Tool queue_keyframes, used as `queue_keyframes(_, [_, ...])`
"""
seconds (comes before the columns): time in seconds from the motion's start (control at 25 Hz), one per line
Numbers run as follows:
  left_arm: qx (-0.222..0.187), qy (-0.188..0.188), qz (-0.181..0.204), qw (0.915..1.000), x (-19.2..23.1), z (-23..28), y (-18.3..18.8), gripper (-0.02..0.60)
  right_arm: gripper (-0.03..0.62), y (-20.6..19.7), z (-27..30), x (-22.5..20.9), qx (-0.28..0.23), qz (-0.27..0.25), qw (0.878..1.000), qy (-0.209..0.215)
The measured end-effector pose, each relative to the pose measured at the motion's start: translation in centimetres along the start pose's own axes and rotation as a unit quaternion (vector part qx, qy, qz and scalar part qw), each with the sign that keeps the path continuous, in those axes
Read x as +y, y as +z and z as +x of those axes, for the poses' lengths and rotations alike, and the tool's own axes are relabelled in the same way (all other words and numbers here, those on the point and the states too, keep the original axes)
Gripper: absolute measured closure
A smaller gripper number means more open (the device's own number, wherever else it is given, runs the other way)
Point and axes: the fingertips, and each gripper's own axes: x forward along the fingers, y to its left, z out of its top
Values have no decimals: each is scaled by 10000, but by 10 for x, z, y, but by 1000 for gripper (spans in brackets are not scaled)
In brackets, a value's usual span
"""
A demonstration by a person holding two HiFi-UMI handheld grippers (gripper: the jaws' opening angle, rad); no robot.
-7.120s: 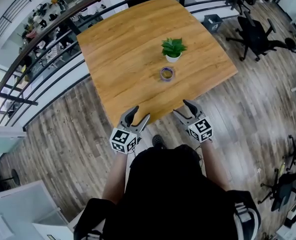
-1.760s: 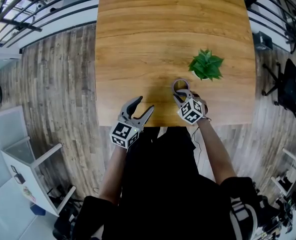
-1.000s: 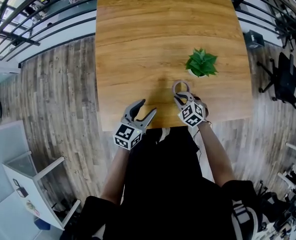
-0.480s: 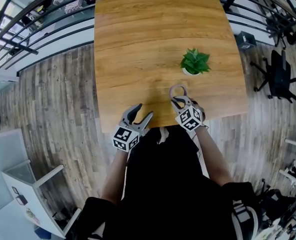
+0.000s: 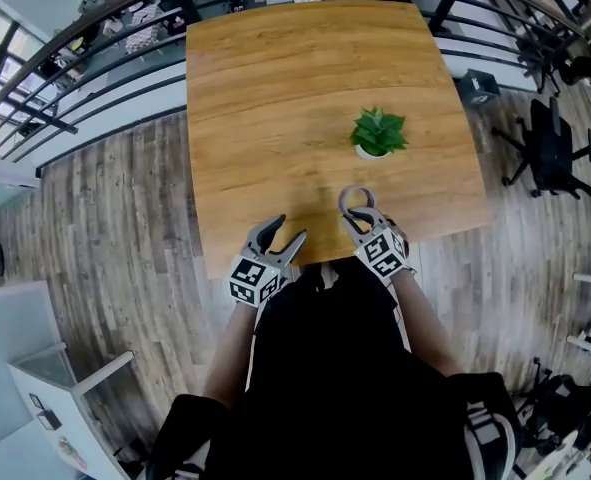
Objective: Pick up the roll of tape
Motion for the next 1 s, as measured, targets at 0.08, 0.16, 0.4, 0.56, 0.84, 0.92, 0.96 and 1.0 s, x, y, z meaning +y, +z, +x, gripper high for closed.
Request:
queue_keyframes(0.08, [-10,-53,55,10000,-2,2,3,337,540,5,-6,-2,-105,54,9999,-29])
queue_keyframes(0.16, [-14,-114,74,9999,-6,2,5,337,540,10,-11,-3,-228,124,9996,-57])
queue_keyframes(0.4, [18,-263,125,9996,-12,-2,12,337,540,29,-24,-3,-538,332,9979,-152])
queue_keyframes(0.56, [76,-312,168,9993,-9,-1,13,337,540,40,-23,-6,-623,316,9974,-167])
queue_keyframes(0.84, [27,-332,227,9992,-4,1,22,337,539,62,-32,-19,-930,473,9942,-267])
queue_keyframes(0.92, [18,-337,213,9992,-3,1,23,337,540,65,-33,-23,-977,519,9934,-294])
queue_keyframes(0.96, [16,-349,208,9992,-2,3,24,337,540,66,-33,-25,-988,542,9932,-305])
queue_keyframes(1.0, [18,-367,209,9991,-3,4,25,337,540,67,-32,-27,-990,558,9930,-314])
